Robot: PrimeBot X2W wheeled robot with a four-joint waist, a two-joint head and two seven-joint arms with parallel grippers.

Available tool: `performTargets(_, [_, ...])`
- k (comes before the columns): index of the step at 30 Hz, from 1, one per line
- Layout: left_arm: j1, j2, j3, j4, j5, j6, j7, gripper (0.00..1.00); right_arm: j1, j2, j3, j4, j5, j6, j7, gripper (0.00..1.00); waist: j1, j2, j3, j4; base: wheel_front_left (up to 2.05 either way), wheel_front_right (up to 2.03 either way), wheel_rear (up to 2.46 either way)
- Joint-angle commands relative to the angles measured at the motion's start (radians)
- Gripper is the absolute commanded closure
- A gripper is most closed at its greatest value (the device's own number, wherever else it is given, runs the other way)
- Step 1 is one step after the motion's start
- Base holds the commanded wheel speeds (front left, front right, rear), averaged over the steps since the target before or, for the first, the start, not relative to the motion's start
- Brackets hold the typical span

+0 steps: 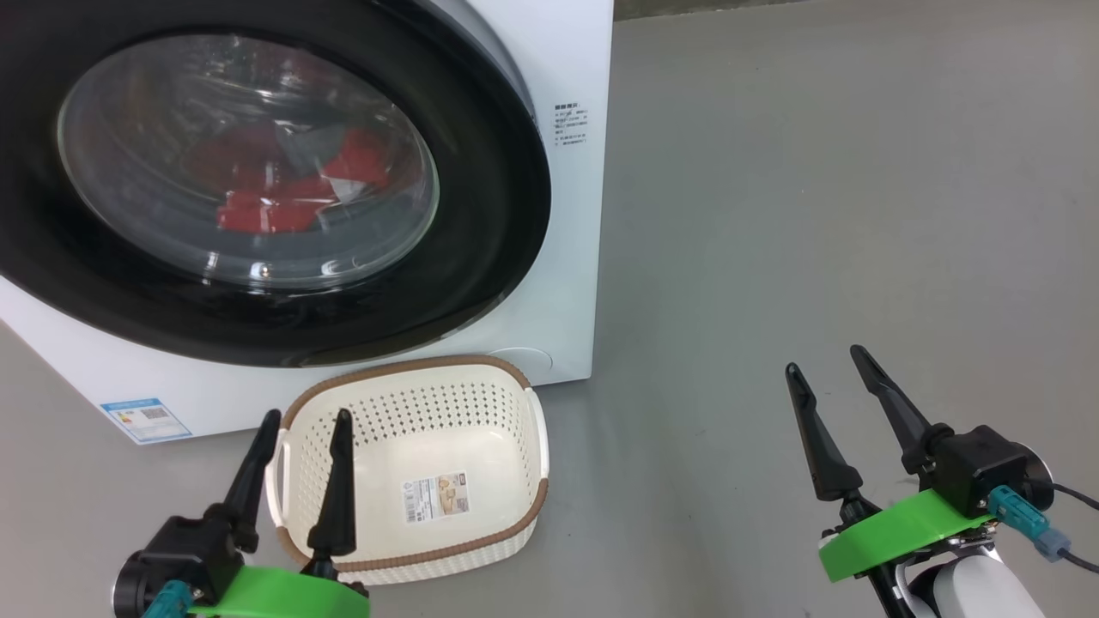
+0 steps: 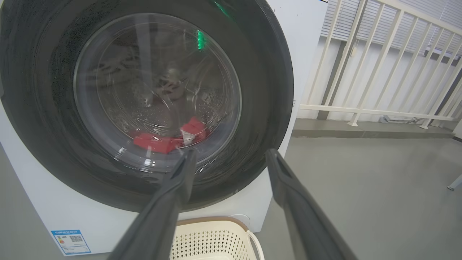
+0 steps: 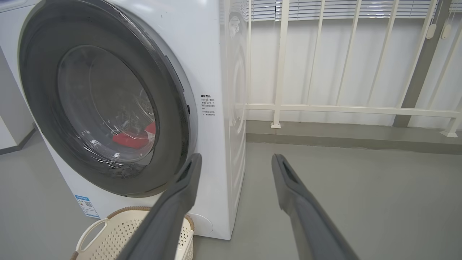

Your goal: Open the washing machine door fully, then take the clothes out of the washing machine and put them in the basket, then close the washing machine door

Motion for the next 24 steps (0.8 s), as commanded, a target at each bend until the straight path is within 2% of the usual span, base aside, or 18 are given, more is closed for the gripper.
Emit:
performTargets(1, [-0.039,0.016,0.027,-0.031,0.029,0.011,-0.015,0.0,-0.037,-0.013,0.026,-0.03,-0.028,0.0,-0.018,0.0,0.0,-0.0001,0.0,-0.001,0.0,0.0,0.0])
performTargets(6, [-0.042,0.017,0.025,-0.034,0.083,0.017,-0.029,0.0,-0.039,-0.014,0.032,-0.036,-0.082,0.0,-0.032,0.0,0.0,-0.0001,0.002,-0.003,0.0,0.0,0.0])
performTargets(24, [-0.043,0.017,0.031,-0.026,0.07,0.02,-0.029,0.0,-0.038,-0.013,0.028,-0.045,-0.045,0.0,-0.032,0.0,0.0,-0.0001,0.015,-0.004,0.0,0.0,0.0])
